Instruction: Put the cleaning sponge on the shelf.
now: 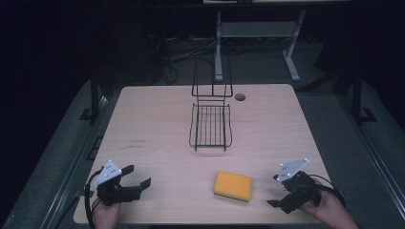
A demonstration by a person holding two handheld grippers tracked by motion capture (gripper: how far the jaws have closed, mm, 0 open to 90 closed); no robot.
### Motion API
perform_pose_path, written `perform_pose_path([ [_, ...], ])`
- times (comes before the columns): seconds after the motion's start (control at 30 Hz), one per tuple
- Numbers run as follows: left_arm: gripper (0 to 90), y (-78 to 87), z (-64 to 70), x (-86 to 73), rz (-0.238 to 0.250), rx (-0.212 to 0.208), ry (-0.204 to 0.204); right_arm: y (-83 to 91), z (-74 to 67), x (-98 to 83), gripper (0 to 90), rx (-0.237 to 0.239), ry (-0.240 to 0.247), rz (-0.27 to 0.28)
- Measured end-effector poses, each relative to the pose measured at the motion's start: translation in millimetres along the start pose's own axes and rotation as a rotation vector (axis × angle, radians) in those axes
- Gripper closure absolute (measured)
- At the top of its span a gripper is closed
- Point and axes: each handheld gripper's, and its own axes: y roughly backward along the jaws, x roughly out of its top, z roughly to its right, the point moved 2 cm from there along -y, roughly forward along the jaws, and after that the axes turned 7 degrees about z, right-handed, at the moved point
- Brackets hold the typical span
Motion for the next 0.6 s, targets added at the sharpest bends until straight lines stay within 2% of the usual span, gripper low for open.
perform_pose_path([
  [0.6,12.8,0.3,-0.2,0.2,-0.002,-0.004,-0.002,-7.9,-3.4,18.4,14.4,0.022,0.039,-0.019],
])
